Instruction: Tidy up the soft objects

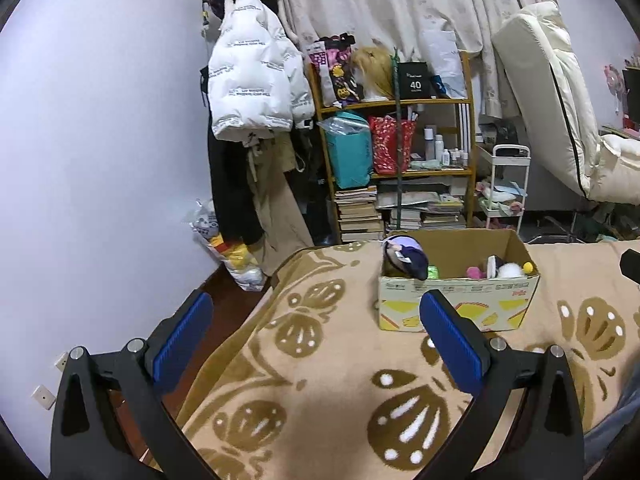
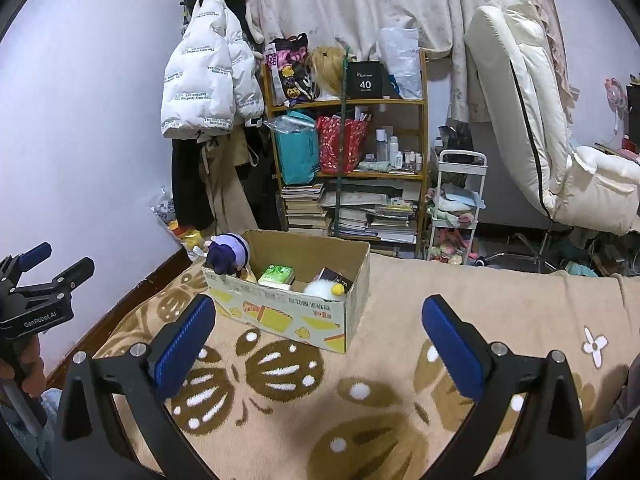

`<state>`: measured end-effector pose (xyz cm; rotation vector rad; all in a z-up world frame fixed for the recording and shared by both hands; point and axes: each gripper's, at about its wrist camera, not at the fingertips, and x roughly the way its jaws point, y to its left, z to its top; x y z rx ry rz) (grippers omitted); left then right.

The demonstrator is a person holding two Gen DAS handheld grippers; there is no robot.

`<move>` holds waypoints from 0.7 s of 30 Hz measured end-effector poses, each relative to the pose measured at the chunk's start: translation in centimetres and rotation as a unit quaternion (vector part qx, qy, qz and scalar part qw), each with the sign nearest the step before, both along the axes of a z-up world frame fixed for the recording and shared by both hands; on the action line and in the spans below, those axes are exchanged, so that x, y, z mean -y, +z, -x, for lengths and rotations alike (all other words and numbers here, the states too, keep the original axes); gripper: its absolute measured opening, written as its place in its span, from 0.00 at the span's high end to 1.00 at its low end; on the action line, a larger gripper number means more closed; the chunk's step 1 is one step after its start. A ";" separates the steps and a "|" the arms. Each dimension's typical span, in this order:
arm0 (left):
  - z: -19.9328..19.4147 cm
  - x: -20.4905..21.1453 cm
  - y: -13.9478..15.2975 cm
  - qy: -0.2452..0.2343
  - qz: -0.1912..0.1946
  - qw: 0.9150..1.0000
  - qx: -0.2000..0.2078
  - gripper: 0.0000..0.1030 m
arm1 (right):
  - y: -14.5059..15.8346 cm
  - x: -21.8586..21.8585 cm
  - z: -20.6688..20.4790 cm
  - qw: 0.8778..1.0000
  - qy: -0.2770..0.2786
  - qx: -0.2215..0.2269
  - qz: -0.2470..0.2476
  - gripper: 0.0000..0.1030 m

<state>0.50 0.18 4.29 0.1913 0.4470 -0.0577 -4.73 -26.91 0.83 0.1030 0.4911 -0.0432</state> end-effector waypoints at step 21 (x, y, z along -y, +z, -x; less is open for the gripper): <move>0.3 -0.6 -1.2 0.003 0.001 1.000 0.008 0.01 | -0.6 0.9 -0.8 0.999 -0.044 0.017 0.013 0.00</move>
